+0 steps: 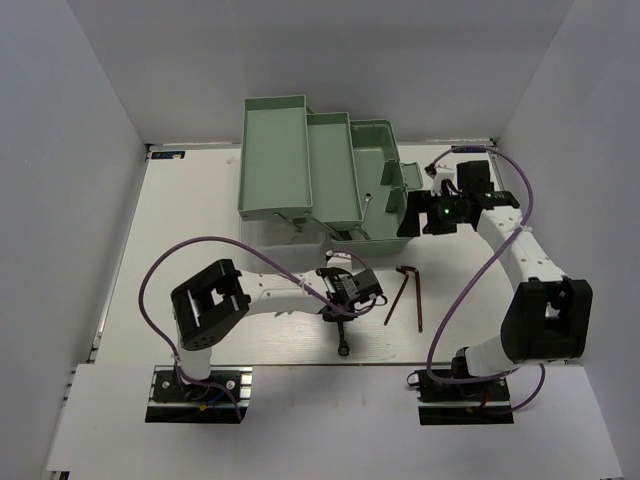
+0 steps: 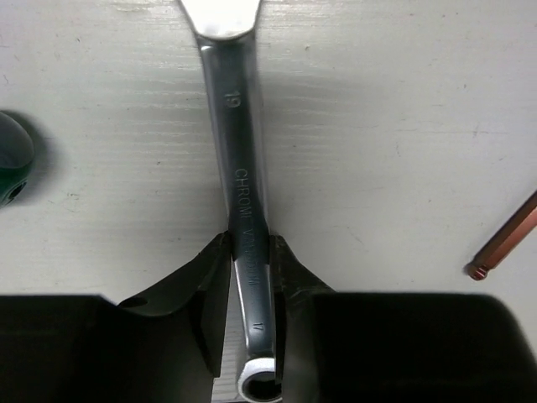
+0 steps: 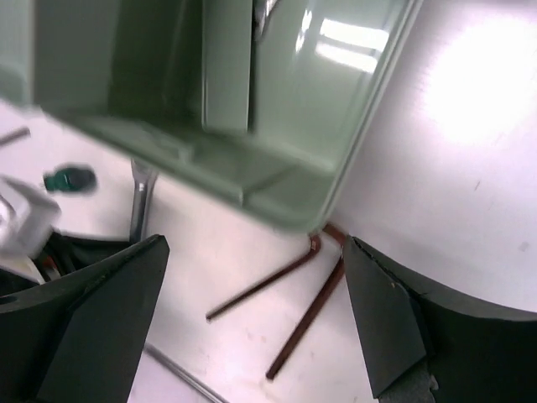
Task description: Sort the tools into containers
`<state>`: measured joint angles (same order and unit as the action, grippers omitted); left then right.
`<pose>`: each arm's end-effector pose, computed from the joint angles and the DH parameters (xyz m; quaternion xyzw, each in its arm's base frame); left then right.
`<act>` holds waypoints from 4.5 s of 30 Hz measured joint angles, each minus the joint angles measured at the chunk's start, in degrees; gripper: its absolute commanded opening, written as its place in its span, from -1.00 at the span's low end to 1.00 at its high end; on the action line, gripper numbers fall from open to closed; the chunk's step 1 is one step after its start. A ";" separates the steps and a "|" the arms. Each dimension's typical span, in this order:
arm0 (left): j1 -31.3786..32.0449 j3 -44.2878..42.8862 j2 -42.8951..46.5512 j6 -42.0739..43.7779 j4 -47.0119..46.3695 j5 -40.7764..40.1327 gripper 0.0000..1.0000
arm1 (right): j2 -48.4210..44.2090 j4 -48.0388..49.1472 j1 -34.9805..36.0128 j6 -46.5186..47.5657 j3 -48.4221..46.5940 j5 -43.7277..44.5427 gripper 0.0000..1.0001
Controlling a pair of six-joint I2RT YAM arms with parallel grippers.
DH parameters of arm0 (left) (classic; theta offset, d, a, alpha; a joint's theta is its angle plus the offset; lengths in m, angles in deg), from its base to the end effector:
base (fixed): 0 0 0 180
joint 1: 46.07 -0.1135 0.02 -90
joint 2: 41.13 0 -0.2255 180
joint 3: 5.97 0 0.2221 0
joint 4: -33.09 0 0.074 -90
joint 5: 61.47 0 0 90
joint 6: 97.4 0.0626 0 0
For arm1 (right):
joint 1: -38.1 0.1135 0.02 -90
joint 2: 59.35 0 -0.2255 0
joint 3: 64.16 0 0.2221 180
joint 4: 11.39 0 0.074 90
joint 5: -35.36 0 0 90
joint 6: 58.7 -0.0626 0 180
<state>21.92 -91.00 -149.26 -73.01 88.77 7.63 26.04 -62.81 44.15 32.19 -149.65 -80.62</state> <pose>0.1407 -0.2885 0.1107 0.0026 0.9789 -0.0173 0.2038 0.3008 0.0595 0.2370 -0.1300 0.9132 0.2264 0.3128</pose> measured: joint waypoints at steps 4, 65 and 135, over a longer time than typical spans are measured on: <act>0.79 2.23 1.75 0.26 -2.97 -0.90 -1.00 | -4.81 -1.05 -1.60 3.91 7.15 -1.22 0.43; 5.01 -4.63 -1.97 9.81 2.75 -4.00 -1.00 | -10.93 -7.93 -9.03 14.29 19.10 -13.68 0.43; 1.25 -27.69 5.01 29.24 5.68 0.70 -1.00 | -12.50 -9.16 -16.20 14.34 19.10 -15.63 -1.00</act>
<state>23.16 -118.70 -144.26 -43.76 94.45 8.33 13.54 -71.97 27.95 46.53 -130.54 -96.25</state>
